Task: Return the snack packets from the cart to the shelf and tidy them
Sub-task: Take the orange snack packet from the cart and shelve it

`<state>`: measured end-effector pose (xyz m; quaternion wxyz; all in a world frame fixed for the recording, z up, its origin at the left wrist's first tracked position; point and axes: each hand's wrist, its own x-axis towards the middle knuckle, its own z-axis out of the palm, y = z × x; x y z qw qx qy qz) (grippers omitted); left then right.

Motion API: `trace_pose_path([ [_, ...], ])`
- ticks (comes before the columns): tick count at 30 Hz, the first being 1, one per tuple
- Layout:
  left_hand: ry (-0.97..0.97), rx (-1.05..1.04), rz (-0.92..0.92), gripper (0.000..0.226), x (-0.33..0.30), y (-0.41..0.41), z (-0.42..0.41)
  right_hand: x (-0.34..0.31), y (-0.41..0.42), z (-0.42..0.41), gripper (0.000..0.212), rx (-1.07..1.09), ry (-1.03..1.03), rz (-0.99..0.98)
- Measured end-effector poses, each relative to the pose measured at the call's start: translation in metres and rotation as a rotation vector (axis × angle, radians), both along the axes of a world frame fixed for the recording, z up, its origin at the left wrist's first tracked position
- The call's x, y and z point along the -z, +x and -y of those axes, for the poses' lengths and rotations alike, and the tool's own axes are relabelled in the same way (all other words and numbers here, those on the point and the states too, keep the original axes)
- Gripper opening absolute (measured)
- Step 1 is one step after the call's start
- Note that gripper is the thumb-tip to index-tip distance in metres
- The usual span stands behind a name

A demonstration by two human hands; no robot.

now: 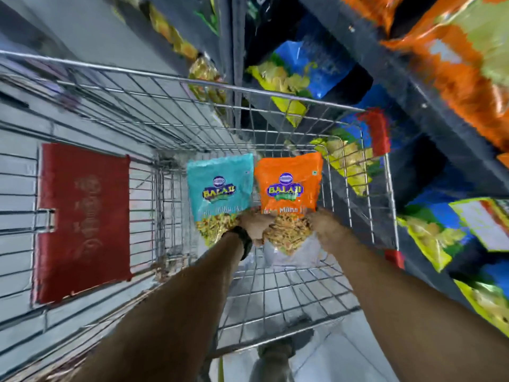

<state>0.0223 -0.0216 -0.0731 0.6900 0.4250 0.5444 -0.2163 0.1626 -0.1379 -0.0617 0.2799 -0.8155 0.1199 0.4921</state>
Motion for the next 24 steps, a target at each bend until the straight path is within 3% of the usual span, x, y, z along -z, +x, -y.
trace_pose_path([
  [3, 0.005, 0.106, 0.068, 0.045, -0.027, -0.002, -0.010, -0.027, -0.003, -0.002, 0.030, 0.033, 0.025, -0.044],
  [6, -0.010, -0.014, 0.166, 0.053, -0.064, -0.010, -0.019, -0.075, -0.014, -0.005, 0.015, 0.098, 0.095, -0.068],
  [9, -0.096, -0.192, 0.268, 0.063, -0.116, -0.023, -0.025, -0.138, -0.027, -0.006, 0.034, 0.137, 0.257, -0.061],
  [13, -0.114, -0.239, 0.403, 0.042, -0.212, -0.042, -0.025, -0.238, -0.042, 0.001, 0.033, 0.117, 0.467, 0.044],
  [15, -0.018, -0.254, 0.475, 0.037, -0.262, -0.051, -0.022, -0.289, -0.047, 0.006, 0.022, 0.094, 0.548, 0.114],
  [17, 0.139, -0.284, 0.565, 0.046, -0.310, -0.055, -0.016, -0.339, -0.053, 0.012, 0.011, 0.078, 0.648, 0.184],
  [21, 0.290, -0.334, 0.843, 0.055, -0.404, -0.049, 0.007, -0.424, -0.059, 0.043, 0.016, 0.085, 0.917, 0.309],
  [24, 0.331, -0.237, 1.098, 0.077, -0.472, -0.033, 0.026, -0.489, -0.051, 0.076, 0.022, 0.076, 1.134, 0.440],
])
